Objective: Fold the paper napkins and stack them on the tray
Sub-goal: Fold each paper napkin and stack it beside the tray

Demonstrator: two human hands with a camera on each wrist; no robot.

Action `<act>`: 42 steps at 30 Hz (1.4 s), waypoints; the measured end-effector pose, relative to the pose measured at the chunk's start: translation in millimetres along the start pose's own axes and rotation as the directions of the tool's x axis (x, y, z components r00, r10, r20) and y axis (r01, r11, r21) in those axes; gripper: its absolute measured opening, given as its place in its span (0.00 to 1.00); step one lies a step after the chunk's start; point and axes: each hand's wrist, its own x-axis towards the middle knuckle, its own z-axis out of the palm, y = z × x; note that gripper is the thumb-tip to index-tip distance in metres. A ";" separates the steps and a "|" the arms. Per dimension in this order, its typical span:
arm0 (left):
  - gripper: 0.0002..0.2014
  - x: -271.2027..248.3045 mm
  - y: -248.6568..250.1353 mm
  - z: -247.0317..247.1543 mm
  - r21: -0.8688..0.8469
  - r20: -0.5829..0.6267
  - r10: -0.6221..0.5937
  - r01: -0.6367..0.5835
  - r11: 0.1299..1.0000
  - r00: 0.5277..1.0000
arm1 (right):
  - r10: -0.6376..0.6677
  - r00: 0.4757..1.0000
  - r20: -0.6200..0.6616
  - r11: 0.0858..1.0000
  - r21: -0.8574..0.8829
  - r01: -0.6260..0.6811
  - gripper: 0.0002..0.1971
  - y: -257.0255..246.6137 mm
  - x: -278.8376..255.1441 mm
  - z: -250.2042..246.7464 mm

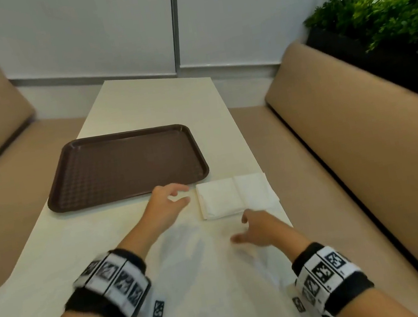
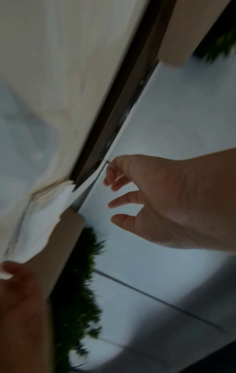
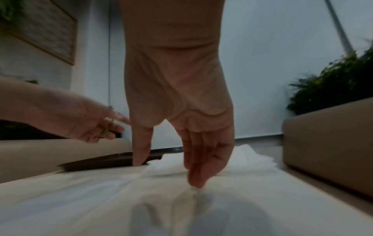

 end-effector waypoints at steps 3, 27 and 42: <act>0.06 -48.0 -11.0 -31.2 -0.128 -0.019 -0.006 0.003 0.992 1.000 | 0.086 0.996 0.027 0.996 -0.035 -0.085 0.40 -8.7 -13.2 23.0; 0.10 -212.4 -21.9 -104.9 -0.306 -0.126 0.019 -0.057 0.950 0.992 | -0.172 0.770 -0.614 0.889 0.239 0.389 0.12 -17.7 -174.2 -14.4; 0.39 -219.6 45.5 -51.7 -0.782 0.411 0.363 0.119 0.611 0.836 | -0.298 0.631 -0.716 0.430 0.490 0.758 0.11 -41.3 -286.4 -64.1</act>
